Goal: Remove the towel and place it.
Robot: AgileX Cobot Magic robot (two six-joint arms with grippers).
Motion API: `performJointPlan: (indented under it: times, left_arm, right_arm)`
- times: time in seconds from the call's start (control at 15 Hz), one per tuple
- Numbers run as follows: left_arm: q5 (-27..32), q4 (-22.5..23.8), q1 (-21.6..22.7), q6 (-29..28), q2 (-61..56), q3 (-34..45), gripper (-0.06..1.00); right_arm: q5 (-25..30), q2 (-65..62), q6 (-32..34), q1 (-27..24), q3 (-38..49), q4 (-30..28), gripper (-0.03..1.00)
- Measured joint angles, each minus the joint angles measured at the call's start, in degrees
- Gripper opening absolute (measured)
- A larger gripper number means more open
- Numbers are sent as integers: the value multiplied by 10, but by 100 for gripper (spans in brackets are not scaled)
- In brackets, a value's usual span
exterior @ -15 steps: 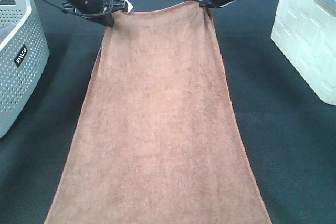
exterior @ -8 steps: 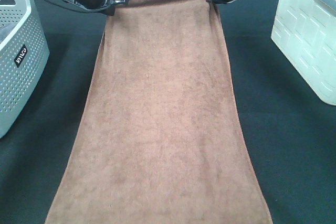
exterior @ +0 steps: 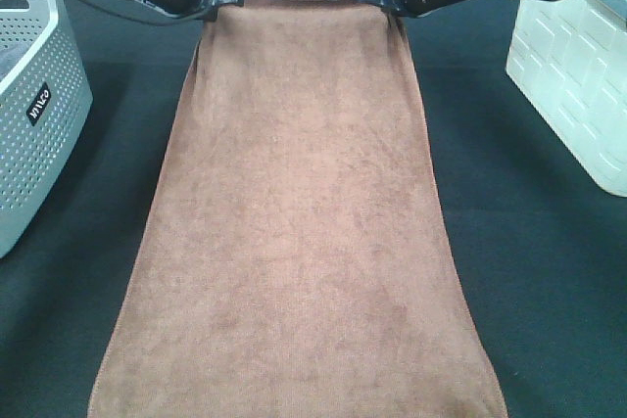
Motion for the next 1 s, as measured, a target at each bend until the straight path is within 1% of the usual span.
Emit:
performJointPlan:
  times: [0.13,0.33,0.67,1.0]
  left_arm:
    - [-7,0,-2,0,17,0,1]
    - [-43,-6,-5,0,46,0,1]
    - [-64,-11,-5,0,77,0,1]
    - [-120,-11,-5,0,97,0,2]
  right_arm:
    - [-2,17,-1,0,-5,0,0]
    - [-6,42,-1,0,-18,0,0]
    - [-2,86,-1,-1,-61,15,0]
    - [-1,117,-1,-5,-74,25,0]
